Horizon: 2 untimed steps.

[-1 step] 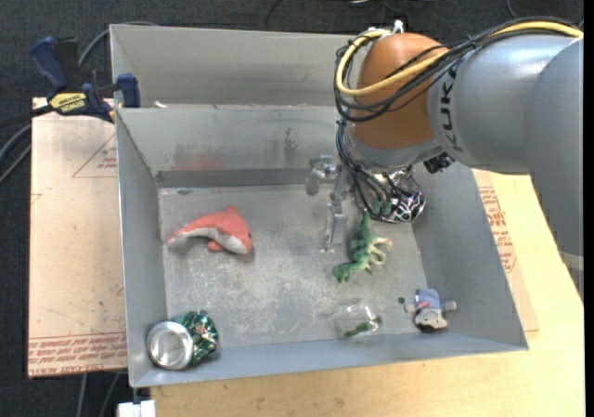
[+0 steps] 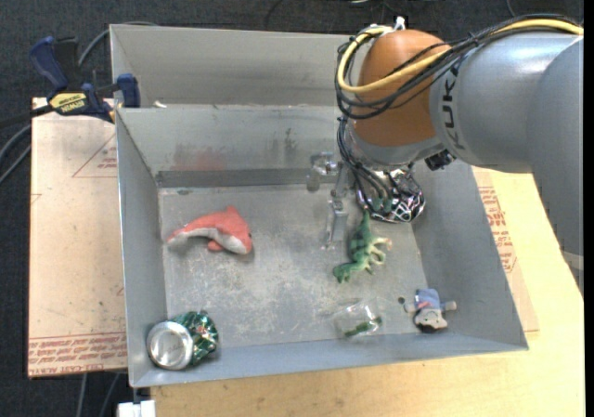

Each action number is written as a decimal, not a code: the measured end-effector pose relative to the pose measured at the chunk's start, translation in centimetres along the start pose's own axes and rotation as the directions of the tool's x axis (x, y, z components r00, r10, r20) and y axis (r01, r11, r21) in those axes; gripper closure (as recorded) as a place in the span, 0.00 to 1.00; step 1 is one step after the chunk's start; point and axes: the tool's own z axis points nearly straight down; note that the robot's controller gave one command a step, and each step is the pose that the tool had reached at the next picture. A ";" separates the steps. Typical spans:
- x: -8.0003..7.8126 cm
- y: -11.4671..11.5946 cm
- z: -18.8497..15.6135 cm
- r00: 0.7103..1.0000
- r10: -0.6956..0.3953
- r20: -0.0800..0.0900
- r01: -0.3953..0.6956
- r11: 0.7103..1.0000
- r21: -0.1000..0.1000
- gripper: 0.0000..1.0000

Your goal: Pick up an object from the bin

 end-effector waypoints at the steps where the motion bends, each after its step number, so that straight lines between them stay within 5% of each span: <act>1: 2.6 -5.4 -3.8 0.992 -0.125 -0.003 0.125 0.992 0.000 0.00; 2: 3.9 -9.9 1.5 0.993 -0.118 -0.003 0.118 0.993 0.000 0.00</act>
Offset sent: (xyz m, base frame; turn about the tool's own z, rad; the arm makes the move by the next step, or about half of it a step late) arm -0.0378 -0.0974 -0.0136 -0.1224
